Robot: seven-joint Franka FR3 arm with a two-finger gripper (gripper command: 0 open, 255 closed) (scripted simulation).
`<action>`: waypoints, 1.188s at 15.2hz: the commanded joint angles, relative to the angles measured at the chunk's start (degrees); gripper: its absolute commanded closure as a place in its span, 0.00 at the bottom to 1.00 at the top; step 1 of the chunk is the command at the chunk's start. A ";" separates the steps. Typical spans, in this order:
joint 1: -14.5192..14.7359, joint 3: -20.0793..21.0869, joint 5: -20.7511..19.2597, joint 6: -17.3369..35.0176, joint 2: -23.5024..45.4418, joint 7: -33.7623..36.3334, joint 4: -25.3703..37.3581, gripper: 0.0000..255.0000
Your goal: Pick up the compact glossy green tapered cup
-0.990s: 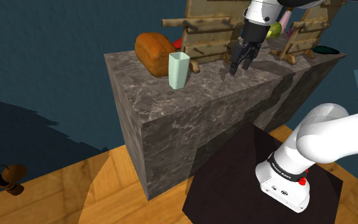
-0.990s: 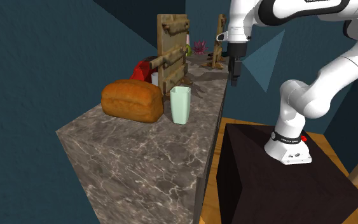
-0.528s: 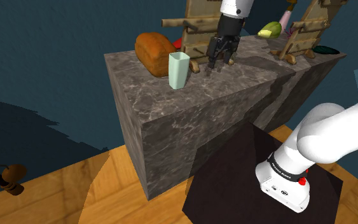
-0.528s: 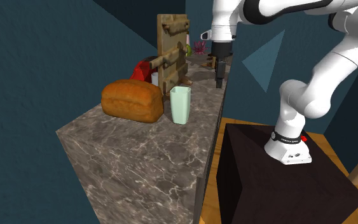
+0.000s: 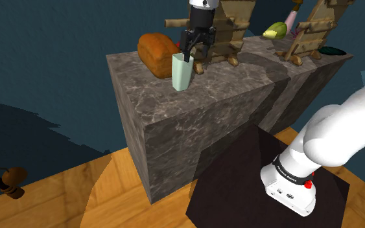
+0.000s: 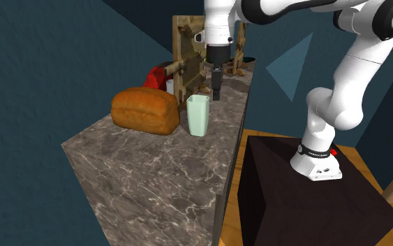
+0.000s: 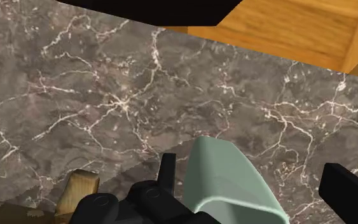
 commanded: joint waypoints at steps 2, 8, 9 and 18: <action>0.55 1.64 -1.97 -1.60 7.46 2.87 8.59 0.00; 1.30 2.53 -3.44 0.10 12.14 4.82 11.19 0.00; 1.30 2.53 -3.43 0.88 12.09 4.81 10.36 0.00; 1.28 2.51 -3.43 2.87 12.09 4.78 8.36 1.00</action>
